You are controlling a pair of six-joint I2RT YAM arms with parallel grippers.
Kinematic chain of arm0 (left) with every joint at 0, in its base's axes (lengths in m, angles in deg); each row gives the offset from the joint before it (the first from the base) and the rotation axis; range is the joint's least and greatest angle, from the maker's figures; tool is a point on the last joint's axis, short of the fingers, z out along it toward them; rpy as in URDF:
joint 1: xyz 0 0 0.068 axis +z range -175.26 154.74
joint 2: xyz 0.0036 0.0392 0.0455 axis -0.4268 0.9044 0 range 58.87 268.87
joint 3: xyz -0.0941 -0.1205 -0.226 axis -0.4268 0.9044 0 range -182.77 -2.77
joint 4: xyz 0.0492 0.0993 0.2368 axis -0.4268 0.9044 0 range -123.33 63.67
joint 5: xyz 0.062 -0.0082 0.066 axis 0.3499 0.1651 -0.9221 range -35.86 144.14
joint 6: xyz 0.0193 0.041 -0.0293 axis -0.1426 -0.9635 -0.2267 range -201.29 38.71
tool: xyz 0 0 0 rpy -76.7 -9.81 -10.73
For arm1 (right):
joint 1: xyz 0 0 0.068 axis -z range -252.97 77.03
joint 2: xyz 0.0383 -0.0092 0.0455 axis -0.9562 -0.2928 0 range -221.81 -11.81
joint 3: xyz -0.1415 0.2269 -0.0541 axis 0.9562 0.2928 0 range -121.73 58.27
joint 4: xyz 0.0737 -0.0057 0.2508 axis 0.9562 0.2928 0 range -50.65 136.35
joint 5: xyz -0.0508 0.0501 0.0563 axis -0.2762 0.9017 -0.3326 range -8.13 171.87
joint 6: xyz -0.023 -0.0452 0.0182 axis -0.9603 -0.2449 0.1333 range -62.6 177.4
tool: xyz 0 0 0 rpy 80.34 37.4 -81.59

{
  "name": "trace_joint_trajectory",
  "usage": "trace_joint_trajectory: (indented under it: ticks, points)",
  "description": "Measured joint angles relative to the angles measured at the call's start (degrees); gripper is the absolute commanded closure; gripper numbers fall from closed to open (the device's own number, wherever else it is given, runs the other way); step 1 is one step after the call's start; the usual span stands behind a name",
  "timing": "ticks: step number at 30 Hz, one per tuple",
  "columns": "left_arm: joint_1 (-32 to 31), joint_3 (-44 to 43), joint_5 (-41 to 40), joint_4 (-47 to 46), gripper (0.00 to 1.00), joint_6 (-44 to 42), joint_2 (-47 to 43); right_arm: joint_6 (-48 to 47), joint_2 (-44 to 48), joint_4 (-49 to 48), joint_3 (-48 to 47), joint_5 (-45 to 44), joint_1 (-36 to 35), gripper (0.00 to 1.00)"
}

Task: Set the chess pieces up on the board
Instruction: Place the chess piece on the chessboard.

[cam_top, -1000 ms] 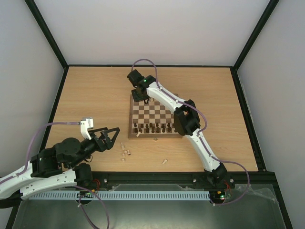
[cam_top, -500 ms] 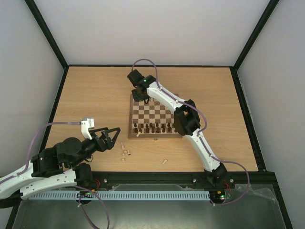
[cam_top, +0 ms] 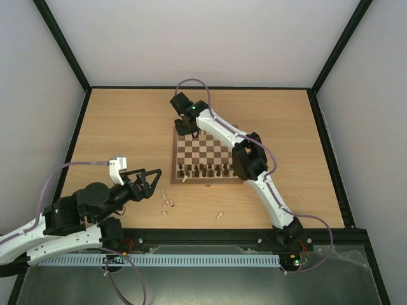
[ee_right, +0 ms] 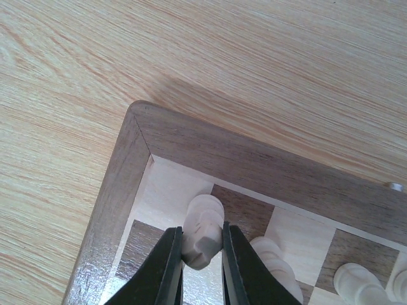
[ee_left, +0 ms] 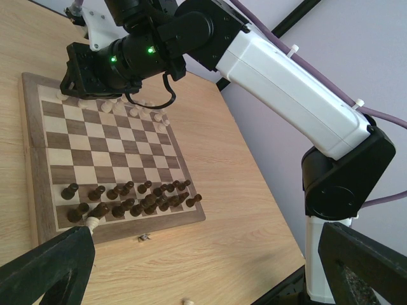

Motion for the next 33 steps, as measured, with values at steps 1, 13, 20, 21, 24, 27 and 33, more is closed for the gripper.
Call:
trace_joint_trajectory:
  ticks: [1,13,20,21,24,27,33]
  points:
    - [0.0,0.0,0.0,0.0,0.01,0.0,0.0,0.0,0.0,-0.1,0.1,0.0,0.0,0.92]
    - [0.0,0.0,0.0,0.0,0.01,0.0,0.0,0.1,4.3,-3.6,8.0,0.2,-0.2,0.92]
    - [0.0,0.7,0.0,-0.1,0.01,0.0,0.0,0.5,4.5,-4.3,8.7,-1.2,-0.2,0.93]
    - [0.0,0.7,0.0,-0.2,0.01,0.0,0.0,0.6,4.5,-4.3,8.7,-1.4,-0.2,0.93]
    - [0.0,0.7,0.0,-0.2,0.0,0.0,0.0,0.7,4.6,-4.3,8.7,-1.8,0.0,0.93]
    - [0.0,0.7,0.0,-0.2,0.0,0.0,0.0,0.7,4.6,-4.3,8.7,-2.0,0.5,0.93]
    - [0.0,0.7,0.0,-0.2,0.0,0.0,0.0,0.7,4.6,-4.3,8.8,-2.3,1.1,0.93]
